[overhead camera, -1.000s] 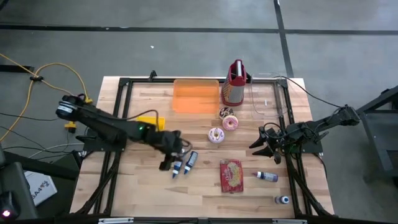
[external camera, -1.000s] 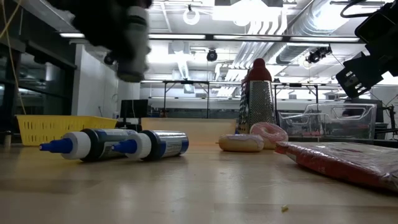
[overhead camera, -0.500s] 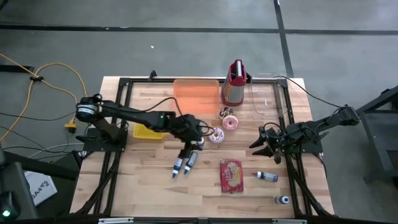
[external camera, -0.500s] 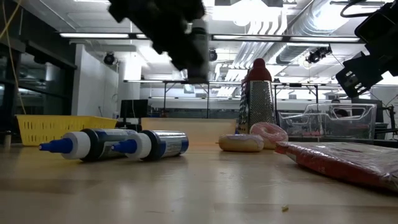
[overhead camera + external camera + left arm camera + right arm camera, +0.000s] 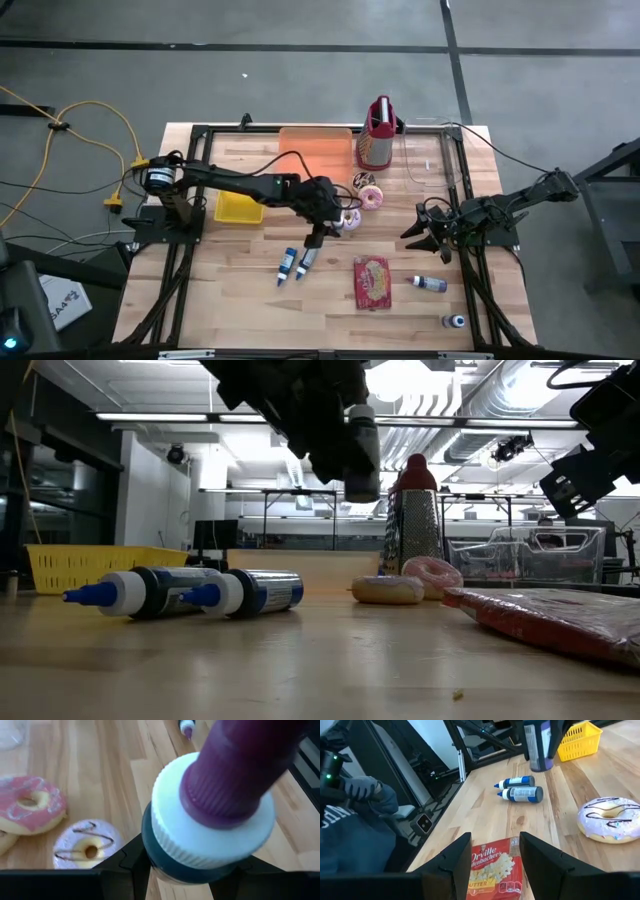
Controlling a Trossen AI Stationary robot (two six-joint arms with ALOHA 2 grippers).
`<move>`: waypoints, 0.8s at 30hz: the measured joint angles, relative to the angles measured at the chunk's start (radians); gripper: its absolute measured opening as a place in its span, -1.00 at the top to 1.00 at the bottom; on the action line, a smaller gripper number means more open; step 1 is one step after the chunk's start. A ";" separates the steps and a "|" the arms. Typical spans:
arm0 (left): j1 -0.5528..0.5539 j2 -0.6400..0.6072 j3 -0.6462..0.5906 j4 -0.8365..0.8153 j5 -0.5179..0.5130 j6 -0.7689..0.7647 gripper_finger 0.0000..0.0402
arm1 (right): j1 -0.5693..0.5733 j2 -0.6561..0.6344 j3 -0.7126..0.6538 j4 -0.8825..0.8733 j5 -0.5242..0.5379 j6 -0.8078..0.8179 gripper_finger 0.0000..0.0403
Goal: Pick & Place Food Item
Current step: Put the left violet food coloring bottle into the transparent bin
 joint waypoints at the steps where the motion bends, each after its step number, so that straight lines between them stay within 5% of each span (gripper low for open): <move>1: 0.000 -0.001 0.000 0.001 0.000 0.000 0.28 | 0.000 0.000 0.000 0.001 0.000 0.000 0.24; 24: -0.003 -0.005 0.000 0.032 0.002 -0.001 0.28 | 0.000 0.000 0.000 0.015 0.035 0.043 0.24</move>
